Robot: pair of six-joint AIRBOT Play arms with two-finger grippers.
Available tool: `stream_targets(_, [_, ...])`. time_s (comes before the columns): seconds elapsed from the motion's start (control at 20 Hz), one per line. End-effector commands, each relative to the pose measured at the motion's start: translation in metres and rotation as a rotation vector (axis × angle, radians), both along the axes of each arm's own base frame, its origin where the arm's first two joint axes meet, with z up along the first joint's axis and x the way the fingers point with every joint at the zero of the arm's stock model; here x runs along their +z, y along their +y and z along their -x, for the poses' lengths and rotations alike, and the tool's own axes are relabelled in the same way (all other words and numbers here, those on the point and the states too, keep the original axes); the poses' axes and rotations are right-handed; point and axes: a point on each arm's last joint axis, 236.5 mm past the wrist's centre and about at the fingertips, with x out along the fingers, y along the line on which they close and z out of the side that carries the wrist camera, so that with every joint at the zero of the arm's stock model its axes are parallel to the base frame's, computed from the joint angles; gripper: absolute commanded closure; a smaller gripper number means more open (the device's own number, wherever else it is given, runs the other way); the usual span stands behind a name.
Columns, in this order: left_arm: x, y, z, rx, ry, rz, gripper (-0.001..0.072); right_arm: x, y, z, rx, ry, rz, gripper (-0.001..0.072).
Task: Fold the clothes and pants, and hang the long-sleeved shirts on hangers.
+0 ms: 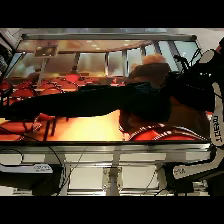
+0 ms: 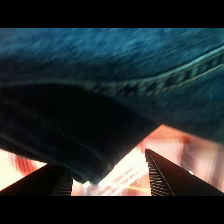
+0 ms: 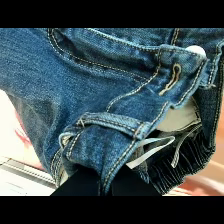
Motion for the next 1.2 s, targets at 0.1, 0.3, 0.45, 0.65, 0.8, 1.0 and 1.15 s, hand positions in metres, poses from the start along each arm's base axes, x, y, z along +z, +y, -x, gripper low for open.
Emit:
stream_targets(0.1, [0.0, -0.012, -0.016, -0.042, -0.035, -0.006, 0.0587, 0.0, 0.0, -0.001, -0.009, 0.0, -0.001, 0.068])
stream_targets(0.3, [0.018, -0.026, -0.019, -0.02, -0.042, 0.02, 0.0684, 0.001, 0.004, 0.001, -0.006, 0.004, -0.015, 0.0681])
stream_targets(0.45, [0.107, -0.029, -0.053, 0.096, -0.247, 0.079, 0.0684, 0.011, 0.018, 0.012, 0.037, 0.031, -0.076, 0.0681])
stream_targets(0.65, [0.284, -0.012, -0.076, 0.302, -0.604, 0.199, 0.0683, 0.062, 0.026, 0.005, 0.1, -0.056, -0.111, 0.0681])
stream_targets(0.8, [0.336, 0.028, -0.054, 0.474, -0.675, 0.186, 0.0682, 0.117, 0.013, -0.013, 0.114, -0.223, -0.064, 0.0682])
stream_targets(1.0, [0.317, 0.078, -0.017, 0.662, -0.604, 0.166, 0.0683, 0.15, -0.058, -0.035, -0.061, -0.364, 0.078, 0.0683])
stream_targets(1.15, [0.266, 0.101, 0.001, 0.732, -0.435, 0.088, 0.0683, 0.114, -0.123, -0.028, -0.269, -0.261, 0.158, 0.0682])
